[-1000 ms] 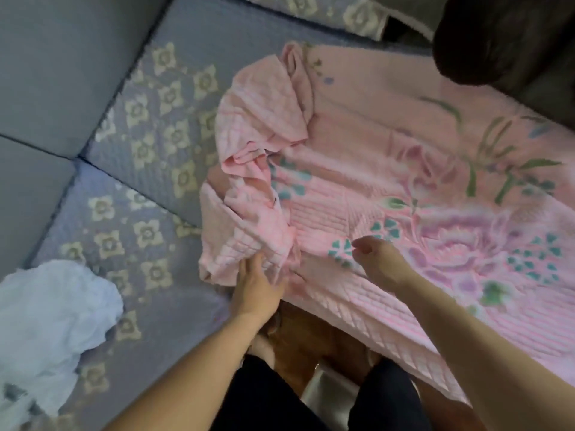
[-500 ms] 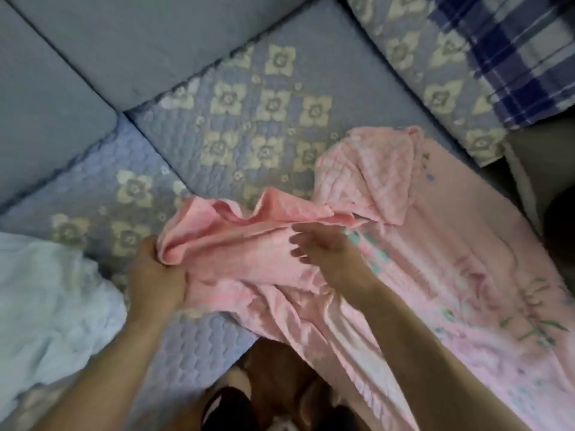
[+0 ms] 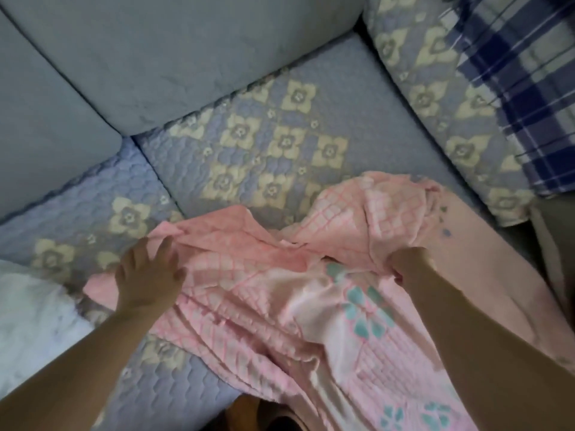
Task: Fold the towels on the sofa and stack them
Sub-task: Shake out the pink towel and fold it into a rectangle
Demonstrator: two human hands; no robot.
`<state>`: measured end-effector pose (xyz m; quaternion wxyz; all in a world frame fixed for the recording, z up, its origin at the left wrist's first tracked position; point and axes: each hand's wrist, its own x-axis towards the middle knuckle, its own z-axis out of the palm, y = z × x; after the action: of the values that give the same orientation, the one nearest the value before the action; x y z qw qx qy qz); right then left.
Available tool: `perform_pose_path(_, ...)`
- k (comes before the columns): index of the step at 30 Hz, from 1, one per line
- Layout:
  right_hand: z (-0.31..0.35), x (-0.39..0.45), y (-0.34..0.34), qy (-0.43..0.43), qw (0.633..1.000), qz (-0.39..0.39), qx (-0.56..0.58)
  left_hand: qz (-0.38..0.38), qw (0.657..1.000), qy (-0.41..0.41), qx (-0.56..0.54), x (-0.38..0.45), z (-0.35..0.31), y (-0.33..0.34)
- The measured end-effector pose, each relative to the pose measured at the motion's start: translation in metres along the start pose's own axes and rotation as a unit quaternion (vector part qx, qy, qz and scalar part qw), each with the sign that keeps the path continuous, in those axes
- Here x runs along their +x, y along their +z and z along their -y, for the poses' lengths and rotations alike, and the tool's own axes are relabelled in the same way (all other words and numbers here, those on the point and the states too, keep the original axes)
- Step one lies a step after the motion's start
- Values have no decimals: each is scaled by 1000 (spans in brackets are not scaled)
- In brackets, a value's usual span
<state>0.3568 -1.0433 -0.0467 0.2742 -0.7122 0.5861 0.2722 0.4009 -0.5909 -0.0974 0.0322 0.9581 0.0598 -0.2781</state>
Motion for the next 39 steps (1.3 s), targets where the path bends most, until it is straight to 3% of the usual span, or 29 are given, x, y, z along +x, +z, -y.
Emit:
perform_pose_path(4, 37, -7, -54, -27, 998, 20, 49, 66, 997, -28, -35, 9, -11, -4)
perform_pose_path(6, 93, -11, -91, -102, 988, 42, 108, 67, 996, -33, -48, 13, -11, -10)
perform_pose_path(7, 133, -14, -112, -139, 967, 76, 199, 77, 995, -43, -47, 19, -10, -13)
perform_pose_path(9, 214, -8, -148, -214, 888, 137, 383, 99, 994, -50, -23, 26, -7, -12)
perform_pose_path(10, 249, -6, -159, -256, 846, 161, 439, 98, 994, -45, -16, 31, -6, -11)
perform_pose_path(11, 275, -3, -163, -294, 828, 179, 443, 87, 995, -40, -11, 33, -5, -10)
perform_pose_path(15, 302, -1, -121, -343, 886, 157, 268, 51, 997, -59, -24, 45, -8, -3)
perform_pose_path(19, 237, 9, -35, -388, 915, 106, 27, 40, 996, -71, -24, 45, -20, -4)
perform_pose_path(21, 197, 11, -4, -404, 904, 11, -144, 32, 994, -99, -28, 42, -29, -11)
perform_pose_path(23, 163, -13, 35, -433, 880, -45, -192, 33, 989, -138, -46, 38, -26, -16)
perform_pose_path(25, 131, -59, 78, -487, 858, -14, -164, 28, 987, -145, -63, 33, -9, -14)
perform_pose_path(27, 103, -108, 119, -535, 830, 85, -135, 16, 983, -124, -132, 23, -1, -22)
perform_pose_path(29, 81, -156, 158, -566, 796, 180, -117, -40, 952, -92, -290, 7, -3, -45)
perform_pose_path(31, 68, -192, 196, -568, 782, 235, -107, -29, 904, -67, -421, -6, -12, -68)
perform_pose_path(32, 66, -204, 214, -547, 794, 245, -102, 12, 861, -51, -507, -10, -14, -76)
perform_pose_path(34, 74, -213, 239, -477, 849, 224, -49, 103, 709, -48, -696, -12, -14, -89)
perform_pose_path(35, 80, -206, 250, -432, 882, 188, 8, 124, 659, -60, -739, -9, -8, -88)
perform_pose_path(36, 88, -194, 252, -369, 916, 145, 64, 116, 671, -75, -728, -4, -1, -82)
perform_pose_path(38, 99, -161, 249, -241, 955, 66, 159, 87, 848, -72, -518, -3, 19, -59)
perform_pose_path(39, 102, -147, 240, -200, 960, 19, 194, 104, 917, -31, -385, -6, 32, -41)
